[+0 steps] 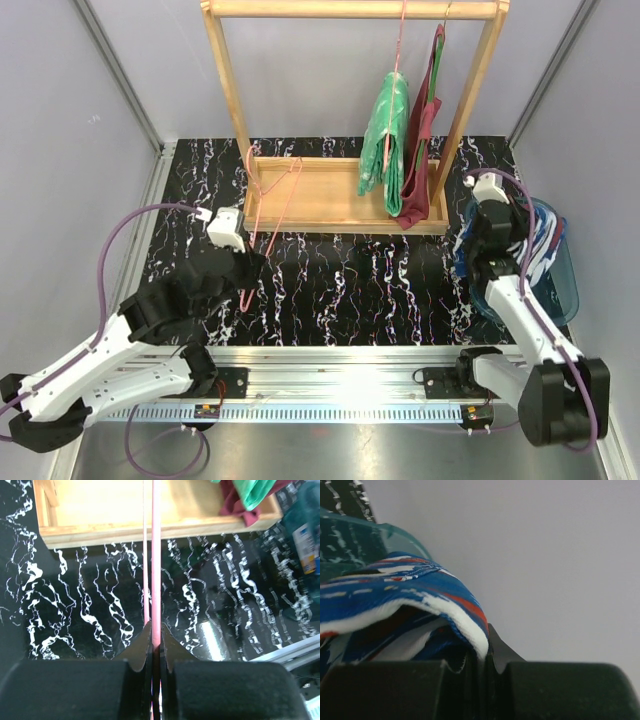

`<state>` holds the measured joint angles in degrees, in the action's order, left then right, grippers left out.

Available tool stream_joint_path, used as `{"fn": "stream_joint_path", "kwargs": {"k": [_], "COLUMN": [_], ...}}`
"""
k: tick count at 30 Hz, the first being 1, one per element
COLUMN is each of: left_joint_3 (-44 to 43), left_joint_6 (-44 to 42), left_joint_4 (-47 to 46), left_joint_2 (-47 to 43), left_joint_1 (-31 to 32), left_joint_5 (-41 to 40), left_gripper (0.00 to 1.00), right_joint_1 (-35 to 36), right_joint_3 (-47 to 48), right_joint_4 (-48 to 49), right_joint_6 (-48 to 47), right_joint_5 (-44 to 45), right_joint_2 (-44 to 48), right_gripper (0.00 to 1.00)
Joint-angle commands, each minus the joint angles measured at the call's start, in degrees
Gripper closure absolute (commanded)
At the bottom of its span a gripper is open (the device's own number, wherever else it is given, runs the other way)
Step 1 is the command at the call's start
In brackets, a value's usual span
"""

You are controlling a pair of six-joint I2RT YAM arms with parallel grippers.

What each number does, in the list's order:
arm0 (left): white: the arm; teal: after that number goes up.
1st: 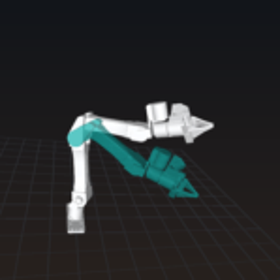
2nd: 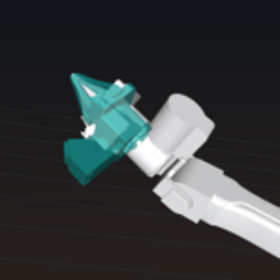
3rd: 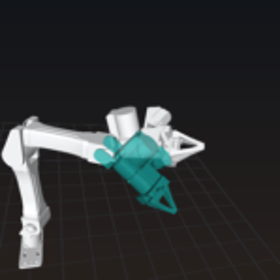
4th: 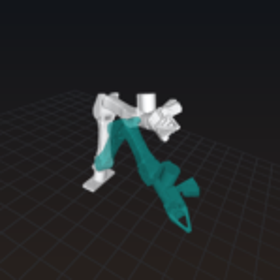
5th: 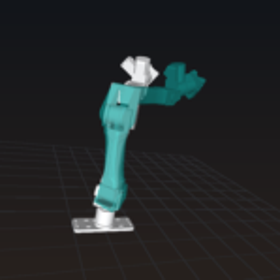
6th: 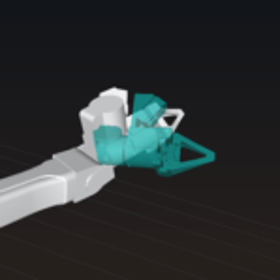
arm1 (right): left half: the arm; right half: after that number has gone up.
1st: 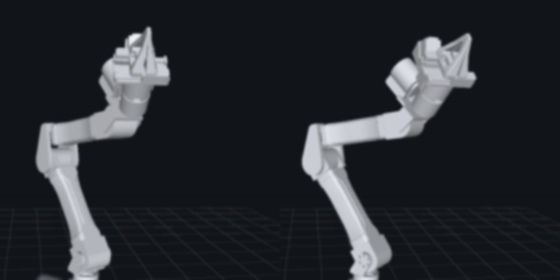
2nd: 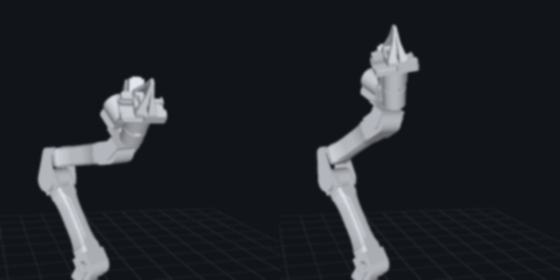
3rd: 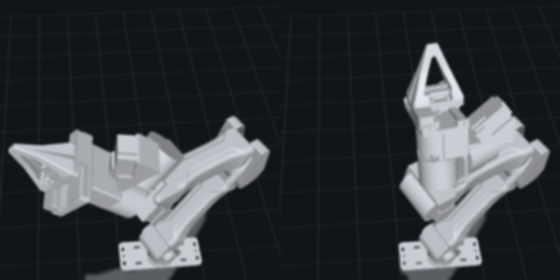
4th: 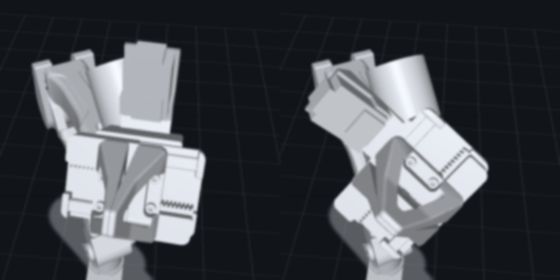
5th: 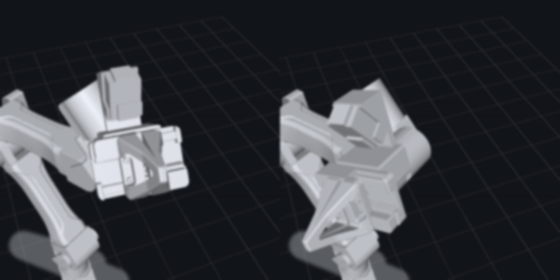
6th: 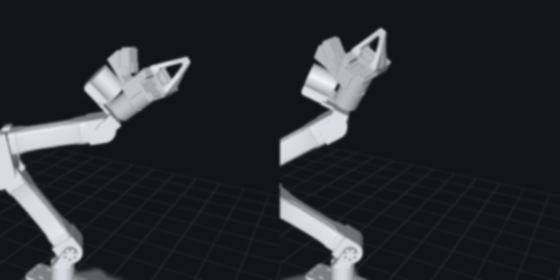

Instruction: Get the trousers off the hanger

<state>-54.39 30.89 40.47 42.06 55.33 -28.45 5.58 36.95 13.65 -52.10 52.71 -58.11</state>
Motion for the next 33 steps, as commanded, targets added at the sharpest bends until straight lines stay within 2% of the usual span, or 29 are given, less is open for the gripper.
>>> {"fn": "stream_joint_path", "kwargs": {"k": [1, 7, 9, 11, 14, 18, 23, 28, 29, 33], "left_joint_3": [-0.2, -0.9, -1.2, -1.3, -1.5, -2.3, -3.2, -2.4, -2.0, -0.7], "left_joint_6": [-0.8, -1.2, -1.4, -1.4, -1.4, -1.3, -1.6, -1.5, -1.6, -1.0], "left_joint_4": [-4.1, -3.4, -3.3, -3.1, -3.1, -3.0, -2.3, -2.1, -2.4, -3.3], "left_joint_2": [-2.5, -3.6, -3.5, -3.4, -2.9, -2.1, -2.2, -3.7, -4.2, -5.6], "left_joint_1": [-0.2, -0.1, -0.1, -0.1, -0.1, -0.1, -0.1, -0.1, -0.1, -0.1], "left_joint_5": [0.9, 0.2, 0.2, 0.5, 0.9, 1.5, 2.0, 2.8, 3.7, 5.9], "left_gripper": [1.00, 1.00, 1.00, 1.00, 1.00, 1.00, 1.00, 1.00, 1.00, 1.00], "right_joint_1": [-0.2, -0.6, -0.8, -1.1, -1.4, -2.4, -5.1, -6.9, -6.9, -6.9], "right_joint_3": [3.1, 8.0, 10.2, 10.9, 11.3, 11.0, 9.1, 10.4, 10.9, 9.0], "right_joint_4": [1.4, -11.4, -13.2, -14.3, -8.0, 3.2, 11.8, 25.5, 27.0, 29.0], "right_joint_6": [5.7, 21.1, 26.5, 27.0, 20.4, 4.8, -5.5, -22.3, -26.6, -32.4], "right_joint_5": [-2.7, -2.2, -2.0, 0.3, 3.4, 5.8, 5.8, 5.2, 4.4, 1.9], "right_joint_2": [-4.3, -12.8, -10.2, -6.8, 0.3, 6.0, 9.4, 11.0, 11.1, 11.8], "right_gripper": [1.00, 1.00, 1.00, 1.00, 1.00, 1.00, 1.00, 1.00, 1.00, 1.00]}}
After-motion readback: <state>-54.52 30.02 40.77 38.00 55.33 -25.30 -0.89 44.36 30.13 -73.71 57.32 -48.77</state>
